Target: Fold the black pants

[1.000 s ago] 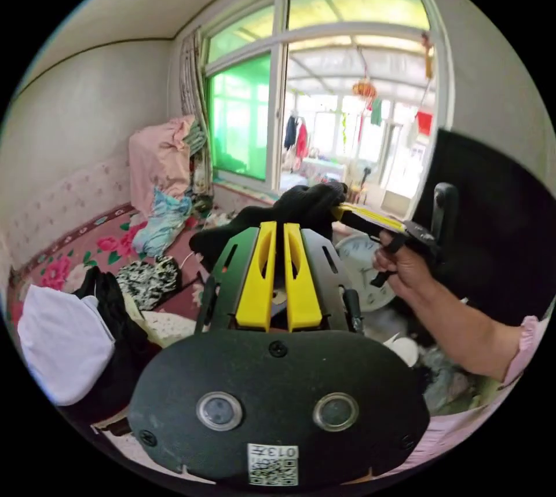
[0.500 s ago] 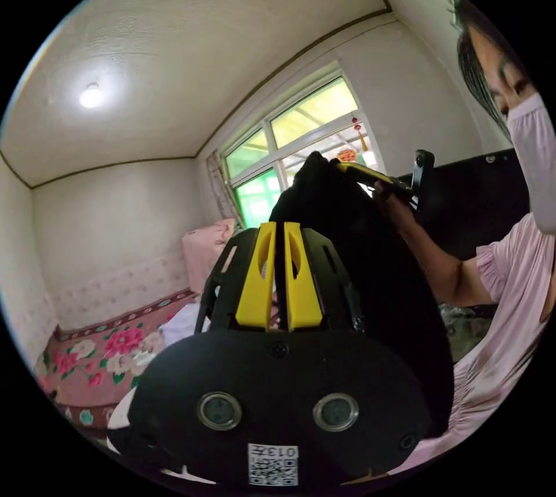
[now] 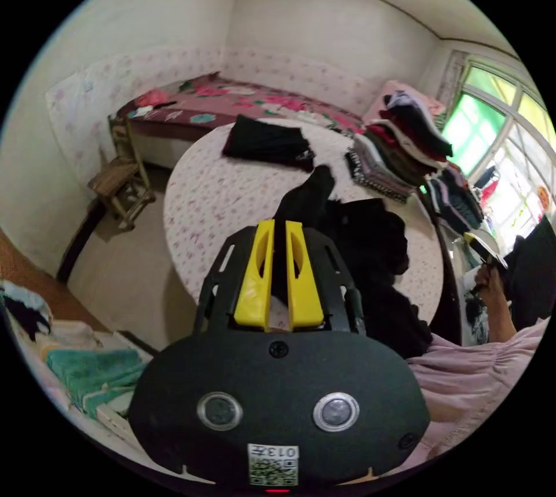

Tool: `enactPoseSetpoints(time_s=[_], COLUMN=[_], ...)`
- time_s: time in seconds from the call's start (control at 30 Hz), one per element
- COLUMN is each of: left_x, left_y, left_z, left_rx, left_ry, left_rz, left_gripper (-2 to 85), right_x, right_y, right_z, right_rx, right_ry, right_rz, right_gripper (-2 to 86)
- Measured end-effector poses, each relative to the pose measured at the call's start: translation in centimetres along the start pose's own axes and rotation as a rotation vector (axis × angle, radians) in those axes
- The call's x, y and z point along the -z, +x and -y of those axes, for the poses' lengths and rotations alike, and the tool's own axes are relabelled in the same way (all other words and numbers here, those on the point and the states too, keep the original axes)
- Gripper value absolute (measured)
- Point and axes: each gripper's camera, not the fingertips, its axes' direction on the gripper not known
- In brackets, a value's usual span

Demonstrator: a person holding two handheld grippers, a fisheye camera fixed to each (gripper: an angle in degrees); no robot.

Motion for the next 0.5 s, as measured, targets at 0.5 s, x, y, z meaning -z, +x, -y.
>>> enactPoseSetpoints(time_s=[0.5], left_x=[-6.9], left_y=[-7.2], left_z=[7.6], left_rx=[-0.061], left_ry=[-0.185], left_rz=[-0.054], left_gripper=[13.8], right_x=[-15.1], right_y=[-8.5], right_z=[-7.3], right_rx=[-0.032], right_ry=[-0.473], right_rz=[0.19], right_gripper=[14.5])
